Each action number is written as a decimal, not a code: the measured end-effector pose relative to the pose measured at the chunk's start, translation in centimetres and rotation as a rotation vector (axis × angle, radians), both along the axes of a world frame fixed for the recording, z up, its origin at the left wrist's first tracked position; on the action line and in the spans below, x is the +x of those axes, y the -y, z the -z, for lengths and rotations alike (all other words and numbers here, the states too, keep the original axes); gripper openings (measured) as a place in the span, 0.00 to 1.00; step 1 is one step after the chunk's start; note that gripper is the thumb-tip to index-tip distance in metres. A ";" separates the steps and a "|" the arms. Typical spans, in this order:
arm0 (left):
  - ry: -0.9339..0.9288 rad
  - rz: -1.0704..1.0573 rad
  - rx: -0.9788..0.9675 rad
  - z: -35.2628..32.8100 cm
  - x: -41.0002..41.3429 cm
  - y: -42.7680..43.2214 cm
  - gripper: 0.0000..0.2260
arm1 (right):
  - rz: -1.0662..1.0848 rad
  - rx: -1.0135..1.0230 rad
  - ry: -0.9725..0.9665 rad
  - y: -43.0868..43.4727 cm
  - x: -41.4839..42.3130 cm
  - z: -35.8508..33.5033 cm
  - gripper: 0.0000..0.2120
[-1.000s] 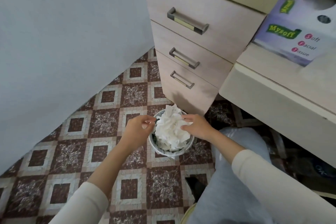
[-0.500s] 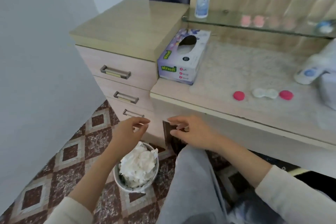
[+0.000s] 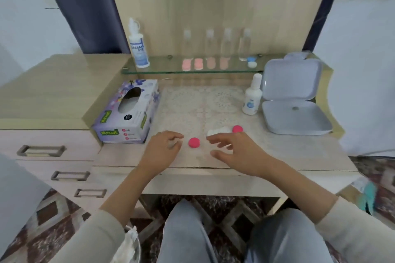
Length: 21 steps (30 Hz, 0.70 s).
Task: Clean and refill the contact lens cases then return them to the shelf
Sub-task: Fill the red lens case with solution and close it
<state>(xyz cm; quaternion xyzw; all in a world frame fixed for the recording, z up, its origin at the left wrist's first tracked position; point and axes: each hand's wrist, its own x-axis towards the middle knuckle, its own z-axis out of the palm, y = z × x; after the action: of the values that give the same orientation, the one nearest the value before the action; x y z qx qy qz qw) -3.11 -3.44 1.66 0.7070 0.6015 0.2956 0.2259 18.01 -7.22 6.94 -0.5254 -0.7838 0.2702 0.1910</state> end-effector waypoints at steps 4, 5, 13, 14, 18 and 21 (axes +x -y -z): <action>-0.158 0.073 0.030 1.0 1.1 -1.7 0.14 | 0.139 0.016 0.005 -1.3 3.9 0.0 0.16; -0.173 0.074 0.051 1.1 1.2 -1.7 0.14 | 0.169 0.017 0.010 -1.8 4.9 -0.1 0.14; -0.210 0.065 0.127 1.7 1.3 -1.6 0.14 | 0.487 0.123 0.024 -7.1 9.6 -0.1 0.17; -0.209 0.063 0.136 1.8 1.3 -1.6 0.13 | 0.523 0.135 0.018 -7.8 9.8 -0.3 0.19; -0.203 0.064 0.152 2.2 1.2 -1.9 0.14 | 0.610 0.104 0.018 -10.7 9.5 -0.5 0.24; -0.196 0.059 0.158 2.3 1.2 -1.9 0.14 | 0.637 0.057 -0.048 -12.4 8.8 -0.2 0.26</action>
<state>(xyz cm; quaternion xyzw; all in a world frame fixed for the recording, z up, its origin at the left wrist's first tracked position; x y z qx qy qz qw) -1.89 -1.52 -0.59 0.7653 0.5746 0.2648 0.1183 26.78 5.14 7.11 -0.7323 -0.5823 0.1870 0.2994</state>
